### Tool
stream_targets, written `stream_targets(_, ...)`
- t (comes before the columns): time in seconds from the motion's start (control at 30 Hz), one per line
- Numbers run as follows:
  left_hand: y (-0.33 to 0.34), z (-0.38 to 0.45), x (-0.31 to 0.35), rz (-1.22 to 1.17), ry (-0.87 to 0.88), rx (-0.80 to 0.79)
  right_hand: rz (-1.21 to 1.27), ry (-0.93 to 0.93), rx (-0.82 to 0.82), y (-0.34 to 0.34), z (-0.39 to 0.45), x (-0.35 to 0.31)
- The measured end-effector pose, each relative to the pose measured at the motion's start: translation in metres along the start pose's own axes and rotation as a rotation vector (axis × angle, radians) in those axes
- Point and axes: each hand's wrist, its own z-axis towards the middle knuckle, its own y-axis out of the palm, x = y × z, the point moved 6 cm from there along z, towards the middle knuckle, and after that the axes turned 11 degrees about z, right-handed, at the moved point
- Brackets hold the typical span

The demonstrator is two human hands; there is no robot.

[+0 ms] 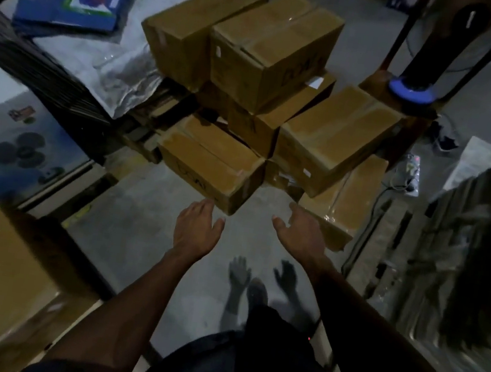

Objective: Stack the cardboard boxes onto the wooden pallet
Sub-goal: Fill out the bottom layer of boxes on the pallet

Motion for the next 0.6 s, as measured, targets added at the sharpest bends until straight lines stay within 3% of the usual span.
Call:
stream_targets(0.27,-0.066,0.15,0.017,-0.047,-0.085,0.071,-0.03,-0.075,-0.053,-0.047,0.153,-0.071)
stream_targets(0.47,-0.093,0.261,0.017,-0.086,-0.055,0.09,0.013,-0.026,-0.088,-0.057,0.252,-0.112)
stream_targets(0.6,-0.105,0.355,0.0,-0.156,-0.057,0.069,0.093,0.01,-0.029,-0.057,0.323,-0.14)
